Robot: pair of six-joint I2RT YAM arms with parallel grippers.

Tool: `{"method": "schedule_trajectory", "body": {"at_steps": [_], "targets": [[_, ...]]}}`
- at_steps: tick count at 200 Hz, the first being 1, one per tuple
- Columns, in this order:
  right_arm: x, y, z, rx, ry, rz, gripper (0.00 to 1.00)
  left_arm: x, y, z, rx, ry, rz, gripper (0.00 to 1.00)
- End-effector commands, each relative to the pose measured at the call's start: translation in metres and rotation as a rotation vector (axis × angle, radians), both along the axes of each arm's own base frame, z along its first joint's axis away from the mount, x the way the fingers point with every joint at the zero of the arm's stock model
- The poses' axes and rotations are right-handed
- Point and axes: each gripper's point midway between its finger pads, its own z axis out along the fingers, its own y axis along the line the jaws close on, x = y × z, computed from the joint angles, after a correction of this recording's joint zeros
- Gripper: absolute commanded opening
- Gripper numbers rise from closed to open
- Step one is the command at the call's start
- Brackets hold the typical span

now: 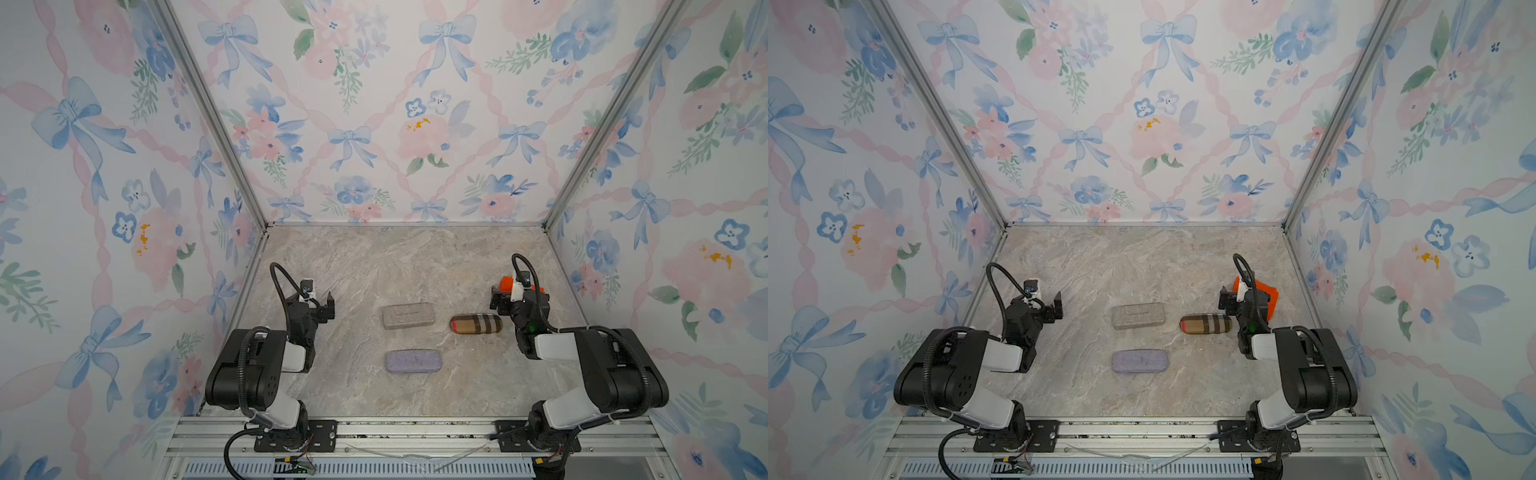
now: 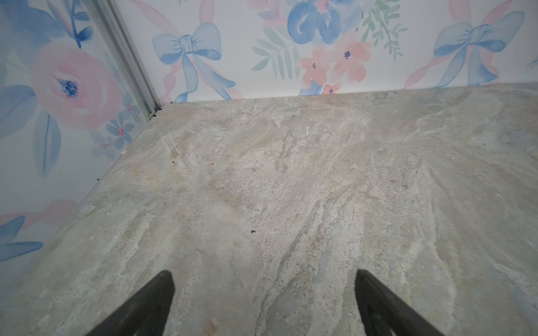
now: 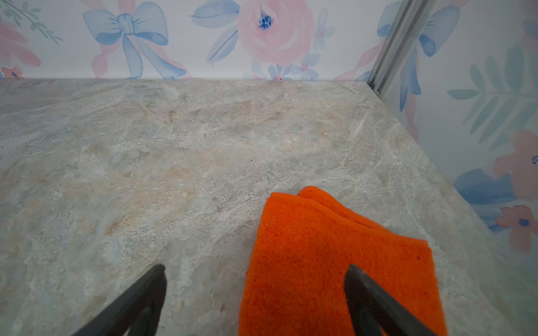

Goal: Wipe the eyeglass case
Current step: Pick up the cleaning item at the center of the board.

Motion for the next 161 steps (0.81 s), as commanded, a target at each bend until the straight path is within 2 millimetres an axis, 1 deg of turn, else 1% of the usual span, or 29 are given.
{"method": "schedule_trajectory", "body": {"at_steps": [1,161], "targets": [[0.0036,-0.0012,0.0053,-0.001,-0.013,-0.009,0.96,0.0053,0.0001,0.0131,-0.017,-0.048,-0.001,0.98],[0.0036,-0.0037,0.0060,0.025,-0.019,0.001,0.96,0.0058,0.0005,0.0138,-0.021,-0.050,-0.003,0.98]]}}
